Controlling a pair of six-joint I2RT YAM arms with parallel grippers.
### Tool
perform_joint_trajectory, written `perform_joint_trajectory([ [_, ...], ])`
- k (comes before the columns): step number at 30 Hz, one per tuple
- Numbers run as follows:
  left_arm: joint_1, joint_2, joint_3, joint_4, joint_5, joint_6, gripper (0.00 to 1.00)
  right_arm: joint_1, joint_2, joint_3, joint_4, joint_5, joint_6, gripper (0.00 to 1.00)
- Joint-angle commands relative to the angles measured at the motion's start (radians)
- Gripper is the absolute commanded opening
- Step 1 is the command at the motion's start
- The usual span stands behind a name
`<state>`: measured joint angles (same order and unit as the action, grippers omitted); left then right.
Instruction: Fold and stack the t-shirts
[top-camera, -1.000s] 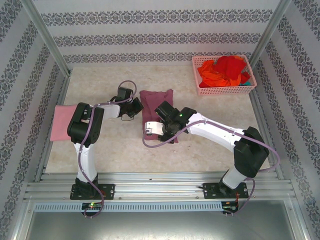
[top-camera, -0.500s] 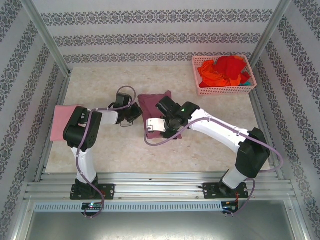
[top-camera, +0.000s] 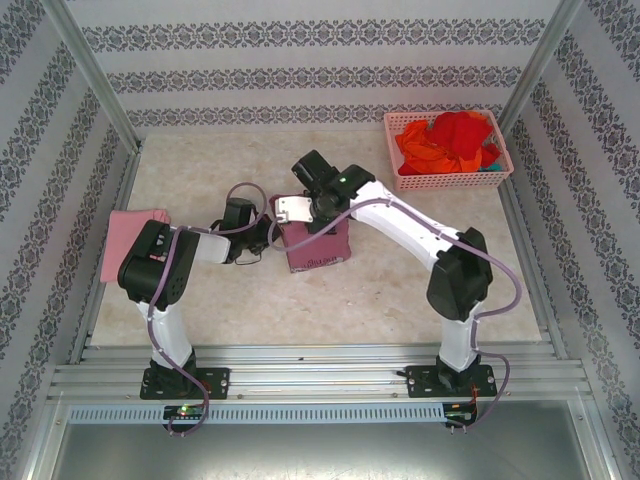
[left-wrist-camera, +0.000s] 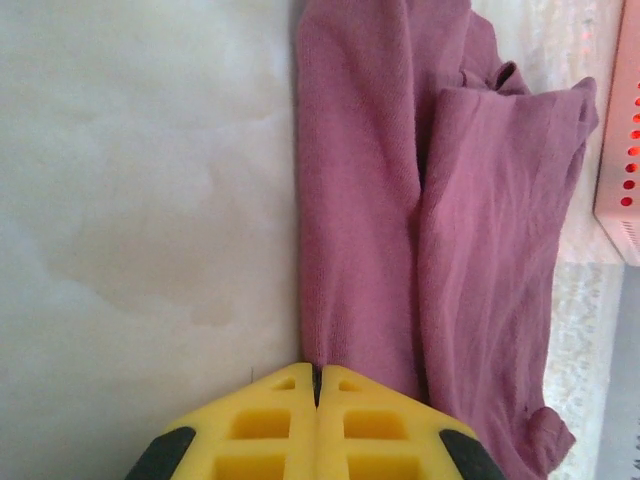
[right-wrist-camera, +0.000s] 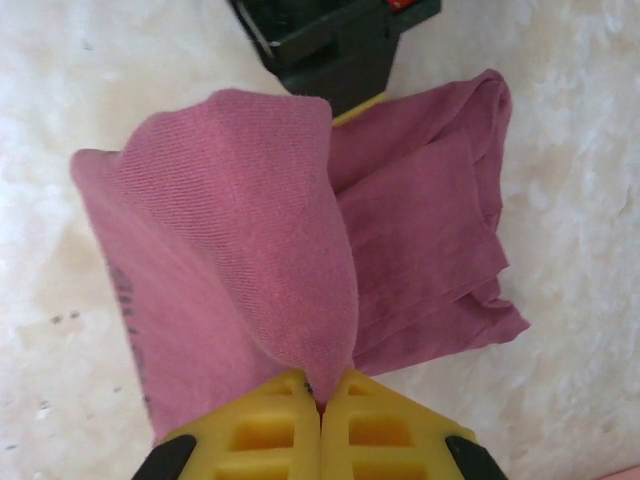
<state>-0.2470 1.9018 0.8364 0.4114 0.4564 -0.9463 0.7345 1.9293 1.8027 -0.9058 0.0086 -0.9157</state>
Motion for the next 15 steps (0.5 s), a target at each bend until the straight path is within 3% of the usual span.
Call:
perform_joint_trajectory([
  [1,0.023,0.097,-0.045,-0.047,0.026,-0.057,0.00,-0.012,0.076,0.082,0.009,0.068,-0.044,0.00],
  [15,0.042,0.137,-0.038,-0.069,0.049,-0.065,0.00,-0.029,0.226,0.183,0.151,0.136,-0.057,0.00],
])
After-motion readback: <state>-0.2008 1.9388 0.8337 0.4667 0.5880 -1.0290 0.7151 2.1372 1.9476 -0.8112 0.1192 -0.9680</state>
